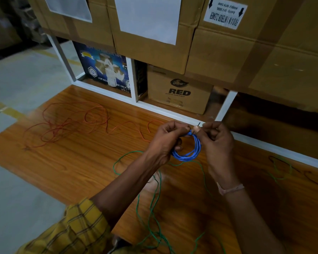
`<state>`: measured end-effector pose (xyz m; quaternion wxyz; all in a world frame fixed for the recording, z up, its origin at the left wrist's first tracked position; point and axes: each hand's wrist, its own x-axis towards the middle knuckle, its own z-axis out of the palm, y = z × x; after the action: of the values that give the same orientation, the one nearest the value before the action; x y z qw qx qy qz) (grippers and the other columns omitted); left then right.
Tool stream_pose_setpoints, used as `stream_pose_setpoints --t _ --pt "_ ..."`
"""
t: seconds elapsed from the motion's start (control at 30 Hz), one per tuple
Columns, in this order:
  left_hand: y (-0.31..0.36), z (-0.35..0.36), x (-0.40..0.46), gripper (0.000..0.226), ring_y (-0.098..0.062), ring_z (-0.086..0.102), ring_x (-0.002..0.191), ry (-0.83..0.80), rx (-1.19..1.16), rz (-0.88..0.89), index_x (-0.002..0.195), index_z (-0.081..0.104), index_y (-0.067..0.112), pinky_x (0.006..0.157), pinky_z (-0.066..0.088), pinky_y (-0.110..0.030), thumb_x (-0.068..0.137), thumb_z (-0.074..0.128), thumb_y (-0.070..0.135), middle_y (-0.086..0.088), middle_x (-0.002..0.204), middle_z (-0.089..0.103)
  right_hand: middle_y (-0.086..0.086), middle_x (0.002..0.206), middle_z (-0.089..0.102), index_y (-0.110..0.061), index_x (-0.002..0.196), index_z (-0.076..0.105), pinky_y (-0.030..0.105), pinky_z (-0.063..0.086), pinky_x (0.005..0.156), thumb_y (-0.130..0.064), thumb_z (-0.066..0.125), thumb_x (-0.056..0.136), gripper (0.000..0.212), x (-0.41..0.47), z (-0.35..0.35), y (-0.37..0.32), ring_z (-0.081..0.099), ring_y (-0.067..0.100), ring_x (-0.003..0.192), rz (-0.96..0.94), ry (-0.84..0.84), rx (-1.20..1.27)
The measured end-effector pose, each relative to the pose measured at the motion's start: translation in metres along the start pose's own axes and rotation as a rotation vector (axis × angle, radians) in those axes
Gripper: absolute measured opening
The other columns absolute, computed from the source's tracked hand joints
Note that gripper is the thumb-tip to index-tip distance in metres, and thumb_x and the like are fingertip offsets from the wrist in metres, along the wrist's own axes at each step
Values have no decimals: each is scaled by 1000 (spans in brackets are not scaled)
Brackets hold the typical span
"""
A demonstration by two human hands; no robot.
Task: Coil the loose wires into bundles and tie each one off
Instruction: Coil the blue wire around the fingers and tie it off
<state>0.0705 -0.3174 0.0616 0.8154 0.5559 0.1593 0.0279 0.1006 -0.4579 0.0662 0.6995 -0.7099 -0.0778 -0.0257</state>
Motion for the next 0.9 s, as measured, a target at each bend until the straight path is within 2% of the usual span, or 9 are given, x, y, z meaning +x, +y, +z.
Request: stream_pose_setpoints --t 0.1,0.27,0.4,0.53,0.77,0.9 --pt "3 -2 -15 17 -12 33 44 17 10 21 86 66 8 39 33 -20 102 65 2 -9 78 66 7 92 77 -7 99 73 30 59 80 -8 77 89 10 -12 0 -10 75 20 89 35 -31 59" --pt "7 -5 -41 2 -10 36 43 29 19 109 101 69 6 41 33 -20 100 67 5 -12 80 67 0 93 79 -13 98 77 25 61 81 -6 76 88 12 -35 -5 -32 75 14 90 -10 -70 40" --pt "10 -3 -49 7 -8 35 41 57 8 151 93 68 8 42 31 -21 99 68 4 -6 70 64 -3 91 78 -15 95 77 23 60 78 -4 76 89 13 -41 -4 -38 75 12 87 -77 -61 -19" --pt "13 0 -51 15 -8 35 40 75 8 172 85 65 12 41 30 -20 98 70 5 -8 71 63 -8 90 78 -21 93 77 20 59 77 -4 76 89 17 -42 -4 -42 74 8 86 -102 -62 -50" --pt "17 3 -54 7 -11 38 44 68 85 195 93 70 8 44 33 -22 100 68 7 3 64 63 -15 92 77 -24 94 76 14 56 76 -6 75 89 19 -38 -7 -48 73 3 89 -152 -77 -91" --pt "18 5 -53 6 -10 38 44 60 61 177 96 72 8 44 32 -22 100 69 7 -9 74 66 -13 90 77 -23 94 76 14 56 75 -6 75 89 17 -37 -10 -49 73 4 87 -147 -84 -89"
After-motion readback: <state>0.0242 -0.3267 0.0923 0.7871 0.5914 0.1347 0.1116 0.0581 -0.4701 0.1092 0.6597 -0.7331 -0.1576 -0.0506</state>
